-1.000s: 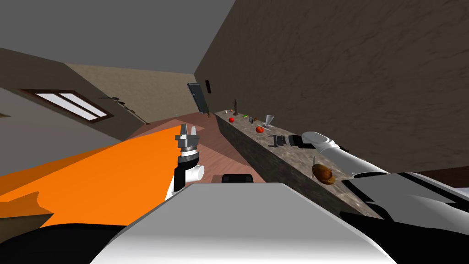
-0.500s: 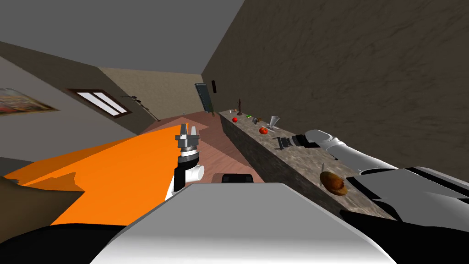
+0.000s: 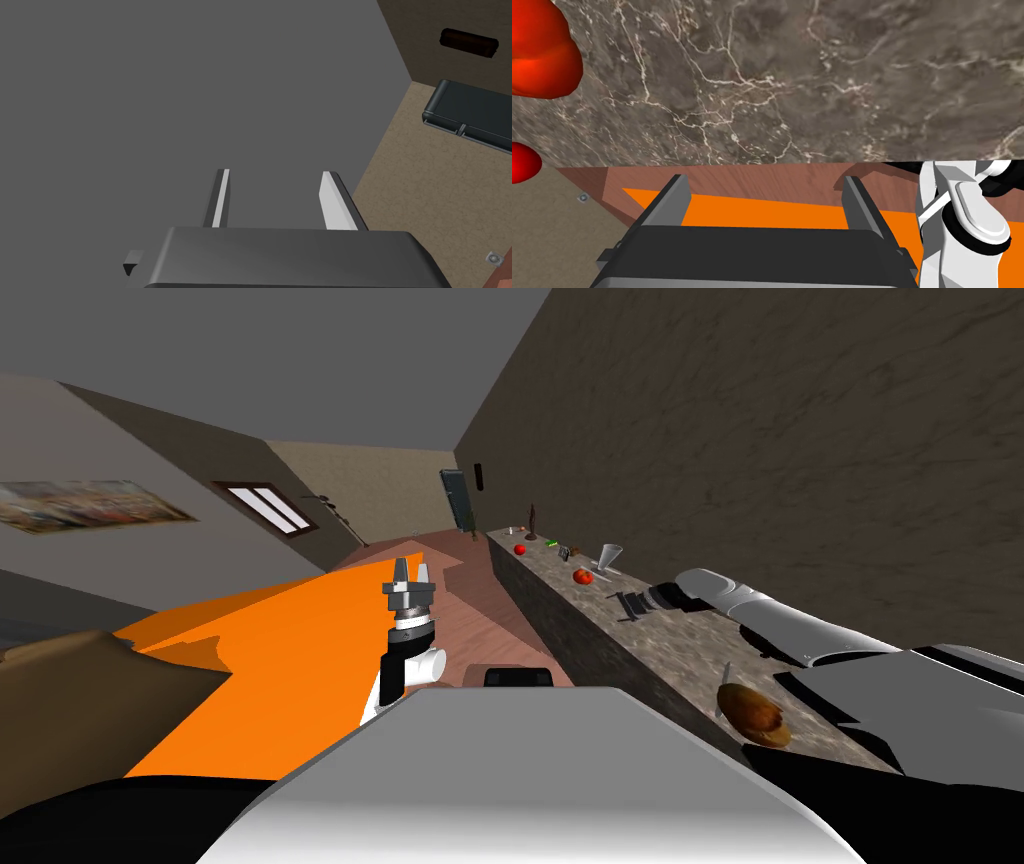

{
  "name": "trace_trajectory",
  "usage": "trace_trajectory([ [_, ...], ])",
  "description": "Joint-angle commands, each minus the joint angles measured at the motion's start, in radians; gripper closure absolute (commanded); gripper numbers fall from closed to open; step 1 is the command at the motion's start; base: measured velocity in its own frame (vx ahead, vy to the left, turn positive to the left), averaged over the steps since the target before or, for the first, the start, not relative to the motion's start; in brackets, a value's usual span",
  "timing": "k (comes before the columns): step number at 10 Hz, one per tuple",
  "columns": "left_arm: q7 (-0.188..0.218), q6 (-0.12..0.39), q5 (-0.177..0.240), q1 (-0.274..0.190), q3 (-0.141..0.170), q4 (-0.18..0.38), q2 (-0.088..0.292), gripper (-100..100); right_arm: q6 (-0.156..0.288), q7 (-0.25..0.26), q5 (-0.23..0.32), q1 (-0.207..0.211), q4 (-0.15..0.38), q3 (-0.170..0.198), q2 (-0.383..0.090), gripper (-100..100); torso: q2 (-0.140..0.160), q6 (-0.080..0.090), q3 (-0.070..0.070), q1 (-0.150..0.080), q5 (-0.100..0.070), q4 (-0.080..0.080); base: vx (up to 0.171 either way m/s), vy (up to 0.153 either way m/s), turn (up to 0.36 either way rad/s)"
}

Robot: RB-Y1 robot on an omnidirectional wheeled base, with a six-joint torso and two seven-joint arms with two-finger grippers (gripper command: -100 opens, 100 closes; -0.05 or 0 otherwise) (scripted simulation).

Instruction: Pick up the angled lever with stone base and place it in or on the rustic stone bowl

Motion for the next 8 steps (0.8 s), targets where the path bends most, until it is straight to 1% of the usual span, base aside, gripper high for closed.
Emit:
trace_trajectory([
  [1,0.0,0.0,0.0,0.0,0.0,0.0,0.0,0,-0.019,0.026,0.029,-0.019,0.026,0.016,-0.006,-100,0.0,0.0,0.0,0.0,0.0,0.0,0.018,-0.043,0.091],
  [2,0.0,0.0,0.0,0.0,0.0,0.0,0.0,0,-0.041,0.063,0.068,-0.034,0.051,0.041,-0.024,-100,0.0,0.001,0.0,0.0,0.0,0.0,0.023,-0.045,0.15],
  [3,0.0,0.0,0.0,0.0,0.0,0.0,0.0,0,-0.061,0.09,0.092,-0.046,0.074,0.064,-0.04,-100,0.0,0.0,0.0,0.0,0.0,0.0,0.044,-0.075,0.214],
  [4,0.0,0.0,0.0,0.0,0.0,0.0,0.0,0,-0.061,0.097,0.106,-0.046,0.074,0.064,-0.04,-100,-0.002,0.0,-0.001,-0.002,0.0,0.0,0.037,-0.076,0.088],
  [5,0.0,0.0,0.0,0.0,0.0,0.0,0.0,0,-0.079,0.129,0.14,-0.056,0.094,0.086,-0.055,-100,-0.002,0.001,-0.001,-0.002,-0.001,0.0,0.037,-0.073,0.097],
  [6,0.0,0.0,0.0,0.0,0.0,0.0,0.0,0,-0.094,0.157,0.17,-0.064,0.112,0.105,-0.067,-100,-0.002,0.001,-0.001,-0.002,-0.001,0.0,0.05,-0.113,0.159],
  [8,0.0,0.0,0.0,0.0,0.0,0.0,0.0,0,-0.113,0.201,0.219,-0.074,0.141,0.136,-0.086,-100,-0.003,0.001,-0.002,-0.007,-0.002,-0.001,0.074,-0.16,0.15],
])
